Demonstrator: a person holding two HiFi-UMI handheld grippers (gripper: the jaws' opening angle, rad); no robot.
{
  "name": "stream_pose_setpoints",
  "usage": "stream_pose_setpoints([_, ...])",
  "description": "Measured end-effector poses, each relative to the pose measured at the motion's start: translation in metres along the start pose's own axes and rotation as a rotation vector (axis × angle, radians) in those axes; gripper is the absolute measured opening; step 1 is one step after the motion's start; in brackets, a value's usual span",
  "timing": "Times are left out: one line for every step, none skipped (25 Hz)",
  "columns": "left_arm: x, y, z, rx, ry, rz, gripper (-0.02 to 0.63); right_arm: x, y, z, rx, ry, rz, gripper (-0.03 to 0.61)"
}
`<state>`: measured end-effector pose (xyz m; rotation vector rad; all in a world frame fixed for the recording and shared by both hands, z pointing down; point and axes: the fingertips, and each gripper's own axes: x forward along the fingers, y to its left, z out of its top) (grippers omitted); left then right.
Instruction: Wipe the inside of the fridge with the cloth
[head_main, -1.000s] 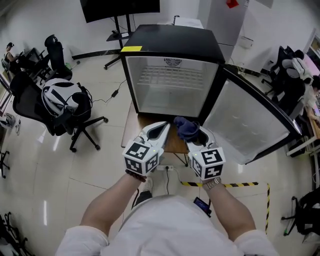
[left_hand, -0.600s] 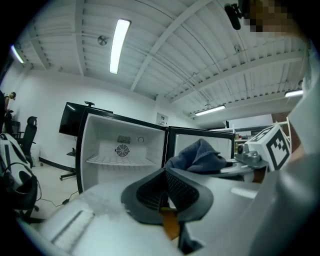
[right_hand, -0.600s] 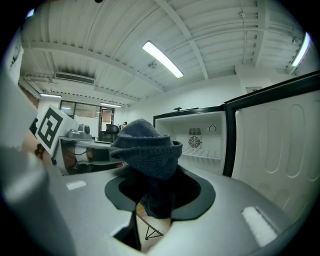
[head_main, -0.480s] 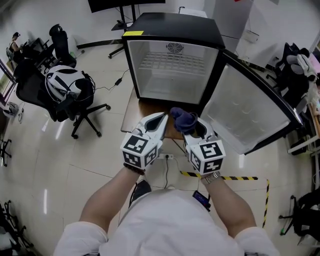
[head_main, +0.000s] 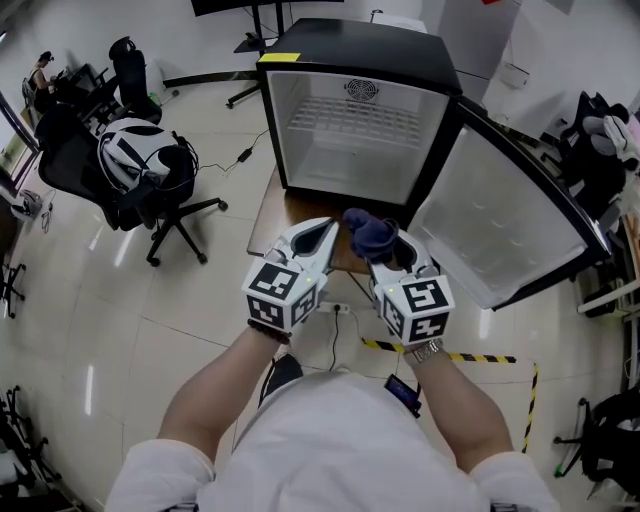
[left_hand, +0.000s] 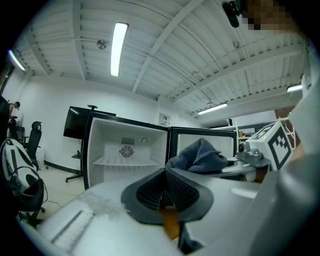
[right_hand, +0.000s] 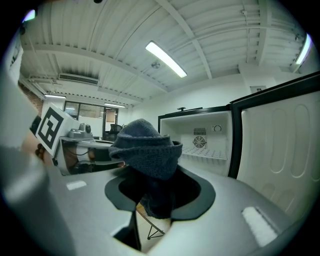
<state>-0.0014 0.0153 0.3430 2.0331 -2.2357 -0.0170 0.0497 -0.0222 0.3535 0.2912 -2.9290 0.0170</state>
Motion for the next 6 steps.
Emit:
stream_pose_setpoints([-0.0001,0.0005,-0.0003,-0.001,0.001,0.002,0.003,0.0005,0.0002,-0.0001,0.000,0.001,0.001,0.136])
stream_pose_setpoints([-0.0002,0.0010,-0.0008,-0.002,0.003,0.004,0.003,0.0009,0.0006,-0.0005,0.000,0.002,0.003,0.135])
stream_pose_setpoints([-0.0004,0.0014,-0.0016,-0.004,0.005,0.006,0.003,0.0011,0.0009,-0.0013,0.001,0.004,0.004,0.137])
stream_pose_setpoints([-0.0006,0.0018,-0.0025,-0.006,0.007,0.008,0.003,0.0011,0.0013,-0.0021,0.002,0.006,0.005,0.136])
stream_pose_setpoints([-0.0008,0.0021,-0.0035,-0.007,0.009,0.010,0.003,0.0012,0.0015,-0.0030,0.002,0.008,0.006,0.135])
stream_pose_setpoints([-0.0009,0.0024,-0.0044,-0.009,0.010,0.012,0.003,0.0012,0.0018,-0.0040,0.003,0.009,0.007,0.137])
